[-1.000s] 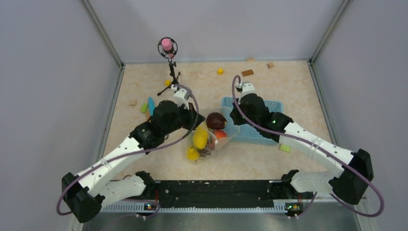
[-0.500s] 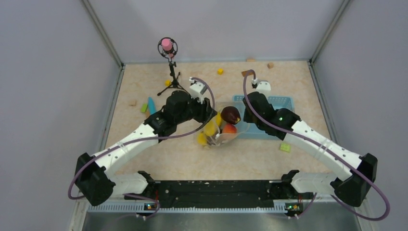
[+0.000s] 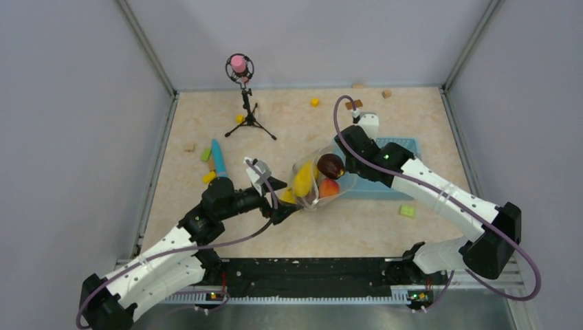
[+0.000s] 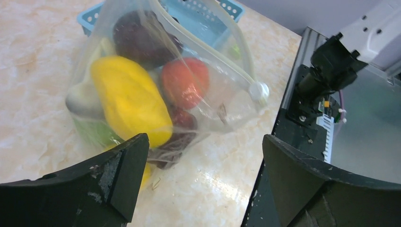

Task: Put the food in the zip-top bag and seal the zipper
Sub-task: Move the zipper food storage bag to the center of the board, then zip the zipper food storage bag at the center of the board.

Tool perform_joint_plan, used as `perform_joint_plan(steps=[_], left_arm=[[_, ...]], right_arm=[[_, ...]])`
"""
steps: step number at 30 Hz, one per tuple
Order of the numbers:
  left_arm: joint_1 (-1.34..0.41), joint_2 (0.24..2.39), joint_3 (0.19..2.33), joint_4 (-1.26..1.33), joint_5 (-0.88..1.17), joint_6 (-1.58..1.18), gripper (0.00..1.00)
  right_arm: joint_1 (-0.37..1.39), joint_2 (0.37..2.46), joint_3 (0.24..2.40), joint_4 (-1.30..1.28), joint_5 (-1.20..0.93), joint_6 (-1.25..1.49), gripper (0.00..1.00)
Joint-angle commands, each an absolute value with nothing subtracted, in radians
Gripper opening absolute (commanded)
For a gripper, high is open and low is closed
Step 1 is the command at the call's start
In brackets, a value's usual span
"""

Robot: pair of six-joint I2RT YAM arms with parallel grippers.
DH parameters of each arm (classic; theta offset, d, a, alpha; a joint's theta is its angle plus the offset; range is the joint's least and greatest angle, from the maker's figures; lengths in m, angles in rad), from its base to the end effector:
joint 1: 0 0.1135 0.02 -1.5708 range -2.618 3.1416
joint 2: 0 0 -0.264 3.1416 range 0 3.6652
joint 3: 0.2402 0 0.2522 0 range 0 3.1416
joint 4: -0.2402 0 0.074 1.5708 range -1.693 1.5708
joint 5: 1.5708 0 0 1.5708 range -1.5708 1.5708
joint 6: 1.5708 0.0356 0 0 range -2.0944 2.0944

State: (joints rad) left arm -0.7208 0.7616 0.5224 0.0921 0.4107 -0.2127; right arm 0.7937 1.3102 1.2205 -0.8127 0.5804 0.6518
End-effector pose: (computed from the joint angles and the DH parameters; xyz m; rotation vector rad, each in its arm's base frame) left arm 0.1308 -0.1338 0.2803 0.7618 1.6530 -1.0287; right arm 0.2002 0.1757 0.3250 0.0740 2.2855 0.0130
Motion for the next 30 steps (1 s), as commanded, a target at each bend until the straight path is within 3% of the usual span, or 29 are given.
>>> perform_joint_plan(steps=[1,11,18,30], left_arm=[[-0.73,0.652,0.407,0.292,0.508,-0.183,0.96],[-0.839,0.753,0.432,0.313,0.452,0.002,0.97],[-0.978,0.825,0.442,0.297,0.234,0.186,0.94],[-1.011,0.923,0.502,0.286,0.22,0.288,0.9]], right_arm=[[0.767,1.337,1.301,-0.893,0.581,0.672,0.0],[0.739,1.356,1.333,-0.943,0.457,0.701,0.0],[0.719,1.338,1.298,-0.905,0.334,0.699,0.0],[0.714,1.304,1.263,-0.896,0.274,0.701,0.0]])
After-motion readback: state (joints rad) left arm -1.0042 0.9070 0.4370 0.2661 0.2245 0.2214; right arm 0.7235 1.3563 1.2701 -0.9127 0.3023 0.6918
